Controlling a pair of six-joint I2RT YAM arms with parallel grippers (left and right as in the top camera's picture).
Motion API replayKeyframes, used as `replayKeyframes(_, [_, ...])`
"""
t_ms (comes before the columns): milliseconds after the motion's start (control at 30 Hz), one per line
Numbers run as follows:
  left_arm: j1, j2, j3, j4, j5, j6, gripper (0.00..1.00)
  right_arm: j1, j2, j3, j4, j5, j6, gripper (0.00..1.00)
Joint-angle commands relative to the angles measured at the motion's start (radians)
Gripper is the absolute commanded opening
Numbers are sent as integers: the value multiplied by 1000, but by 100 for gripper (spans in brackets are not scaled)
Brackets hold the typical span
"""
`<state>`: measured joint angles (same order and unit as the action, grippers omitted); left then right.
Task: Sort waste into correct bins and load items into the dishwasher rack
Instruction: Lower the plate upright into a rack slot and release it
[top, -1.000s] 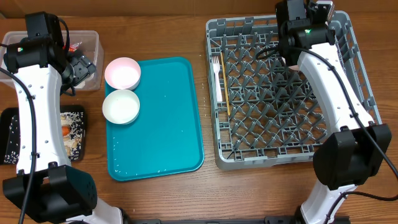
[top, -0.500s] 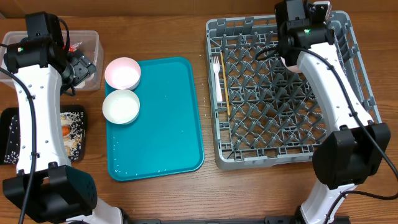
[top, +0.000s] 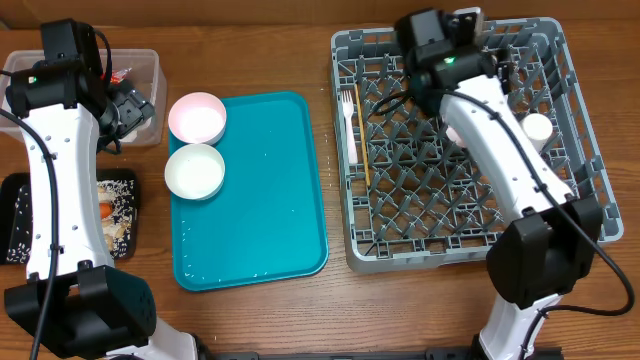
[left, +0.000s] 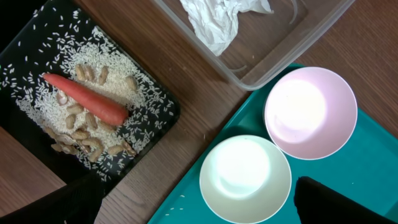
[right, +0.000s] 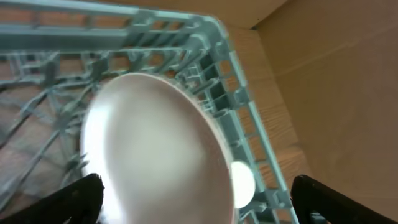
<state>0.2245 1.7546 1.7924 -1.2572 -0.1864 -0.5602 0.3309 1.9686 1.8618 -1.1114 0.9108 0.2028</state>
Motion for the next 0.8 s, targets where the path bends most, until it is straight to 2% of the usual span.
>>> replayKeyframes(0, [2,0,10,1,3,-16,100,11,-49,94,-42,-188,14,100])
replayKeyframes(67, [2,0,10,1,3,-16,100,2,-85,183,-100,-398,38,100])
replayKeyframes(167, [2,0,10,1,3,-16,100,-41,-130,328,-182,-562,110,100])
replayKeyframes(267, [2,0,10,1,3,-16,100,-90,-157,423,-260,-583,119,100])
replayKeyframes(367, [2,0,10,1,3,-16,100,-153,-169,443,-330,-580,128,100])
replayKeyframes(400, [2,0,10,1,3,-16,100,-175,-168,441,-357,-581,144,97])
replayKeyframes(433, [2,0,10,1,3,-16,100,-198,-165,435,-383,-582,160,89])
replayKeyframes(467, [2,0,10,1,3,-16,100,-235,-160,415,-416,-591,177,69])
replayKeyframes(533, [2,0,10,1,3,-16,100,-277,-158,369,-430,-610,190,42])
replayKeyframes(633, [2,0,10,1,3,-16,100,-329,-158,289,-423,-667,199,23])
replayKeyframes(667, [2,0,10,1,3,-16,100,-344,-158,262,-418,-694,199,19])
replayKeyframes(700, [2,0,10,1,3,-16,100,-359,-158,226,-406,-731,198,10])
replayKeyframes(767, [2,0,10,1,3,-16,100,-380,-158,162,-378,-787,198,4])
